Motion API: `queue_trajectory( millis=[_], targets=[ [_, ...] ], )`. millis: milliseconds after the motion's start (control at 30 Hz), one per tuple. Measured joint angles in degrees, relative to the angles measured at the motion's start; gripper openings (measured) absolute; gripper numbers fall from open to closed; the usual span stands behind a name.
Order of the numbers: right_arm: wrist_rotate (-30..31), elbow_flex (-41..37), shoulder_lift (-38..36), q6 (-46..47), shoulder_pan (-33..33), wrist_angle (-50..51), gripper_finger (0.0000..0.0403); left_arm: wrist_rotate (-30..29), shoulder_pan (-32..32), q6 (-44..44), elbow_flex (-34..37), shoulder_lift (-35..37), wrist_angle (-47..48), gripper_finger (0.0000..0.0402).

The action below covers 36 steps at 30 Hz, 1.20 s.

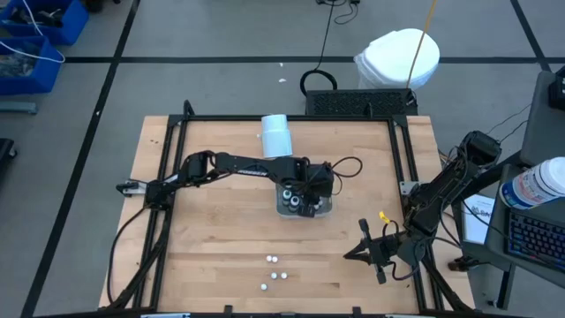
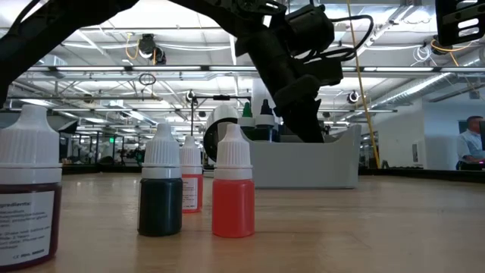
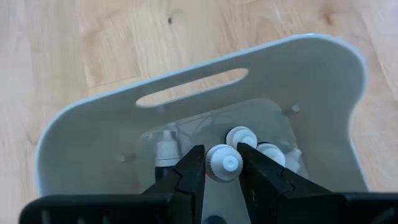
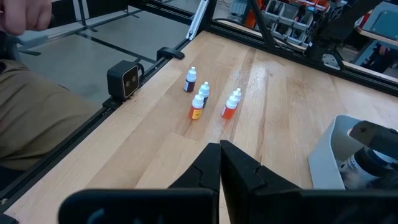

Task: Pick & Place food coloring
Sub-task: Put the orange food coloring bottle into the gray bin

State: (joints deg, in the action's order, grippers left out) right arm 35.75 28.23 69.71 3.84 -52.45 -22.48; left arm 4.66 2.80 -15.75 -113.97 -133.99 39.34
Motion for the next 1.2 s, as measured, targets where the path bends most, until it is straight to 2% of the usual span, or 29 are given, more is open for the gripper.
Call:
queue_trajectory(
  millis=[133, 400, 567, 667, 833, 967, 1033, 1133, 1200],
  targets=[
    [-0.02, 0.00, 0.00, 0.02, -0.01, 0.01, 0.0002, 0.00, 0.07, -0.17, 0.00, 0.00, 0.21, 0.0102],
    [-1.97, 0.00, 0.00, 0.46, -0.02, -0.02, 0.0002, 0.03, 0.29, 1.49, 0.00, 0.00, 1.07, 0.0193],
    [-2.02, 0.00, 0.00, 0.46, -0.02, -0.02, 0.0002, -0.19, 0.16, -0.50, 0.00, 0.50, 0.15, 0.0218],
    [-2.02, -0.02, 0.00, 0.06, -0.02, 0.01, 0.0002, -0.21, -0.34, 0.24, -2.88, 2.12, 3.41, 0.0226],
    [-1.49, -0.04, -0.02, 0.01, -0.02, 0.57, 0.0002, -0.23, -1.95, 3.42, -9.87, 9.54, 12.34, 0.0237],
    [-1.47, -0.04, -0.02, -0.83, -0.02, 0.73, 0.0002, 4.56, -3.72, 9.40, -12.02, 15.20, 21.90, 0.0236],
    [-1.49, -0.04, -0.02, -1.69, -0.02, 0.98, 0.0002, 5.71, -5.42, 10.84, -11.83, 19.25, 27.85, 0.0222],
    [-1.50, -0.04, 0.00, -2.09, -0.04, 1.22, 0.0002, 1.63, -9.88, 13.18, -7.52, 25.51, 35.45, 0.0177],
    [-1.49, -0.04, 0.03, -2.10, -0.02, 1.06, 0.0002, 0.92, -13.66, 14.85, -0.68, 30.15, 32.11, 0.0133]
  ],
)
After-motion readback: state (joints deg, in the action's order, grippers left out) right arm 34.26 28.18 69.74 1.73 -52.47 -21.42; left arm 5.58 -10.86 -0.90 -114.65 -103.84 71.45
